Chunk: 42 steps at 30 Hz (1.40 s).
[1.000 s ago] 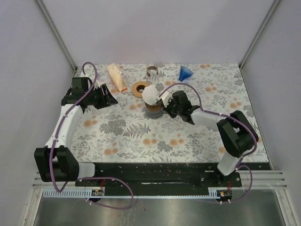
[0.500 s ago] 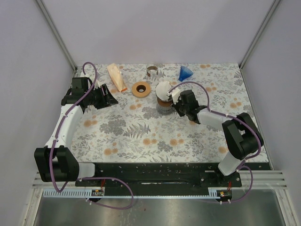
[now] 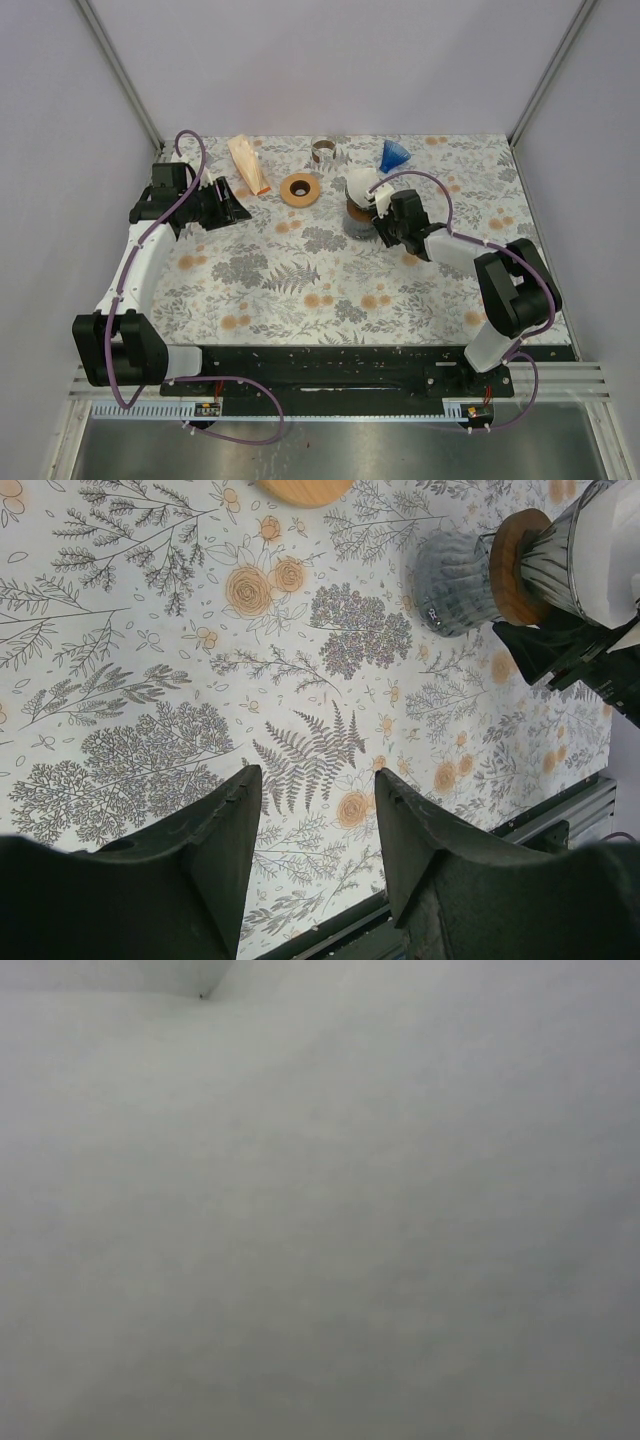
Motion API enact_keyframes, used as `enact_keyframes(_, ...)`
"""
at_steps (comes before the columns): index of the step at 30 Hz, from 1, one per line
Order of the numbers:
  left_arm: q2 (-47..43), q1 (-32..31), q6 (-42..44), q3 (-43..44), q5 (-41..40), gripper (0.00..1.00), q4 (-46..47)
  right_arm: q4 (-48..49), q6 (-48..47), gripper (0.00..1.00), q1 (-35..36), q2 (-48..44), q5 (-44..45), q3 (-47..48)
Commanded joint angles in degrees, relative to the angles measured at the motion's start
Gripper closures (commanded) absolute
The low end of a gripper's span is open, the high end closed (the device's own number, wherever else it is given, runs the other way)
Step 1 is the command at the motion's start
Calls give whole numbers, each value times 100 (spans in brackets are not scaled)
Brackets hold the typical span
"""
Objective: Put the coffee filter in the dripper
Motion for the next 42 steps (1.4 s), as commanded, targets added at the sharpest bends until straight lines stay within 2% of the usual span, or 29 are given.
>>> enact_keyframes(1,-36,37,-6,253,173,47,118,120,-44,44,-21,-91,-81,-94)
enact_keyframes(4,-27,46,-6,262,182,47,109,208,-44,34,-21,-223,-116,-200)
enact_keyframes(8,-10,46,2,280,199,47,109,261,17,29,-21,-451,-134,-305)
enact_keyframes(19,8,46,-6,315,252,47,109,208,386,24,-21,-1391,-195,-692)
enact_keyframes(28,-27,46,2,324,252,47,109,-187,650,23,-21,-2085,-389,-552)
enact_keyframes(31,-19,37,2,359,252,47,83,-407,659,22,-30,-2349,-424,-307)
enact_keyframes(33,-27,46,11,376,252,47,56,-889,729,21,-65,-2499,-503,-26)
enact_keyframes(37,-36,37,46,403,235,46,39,-1321,975,21,-337,-2789,-1003,747)
enact_keyframes(42,-54,37,81,447,173,45,39,-1821,1212,18,-522,-2597,-1539,1784)
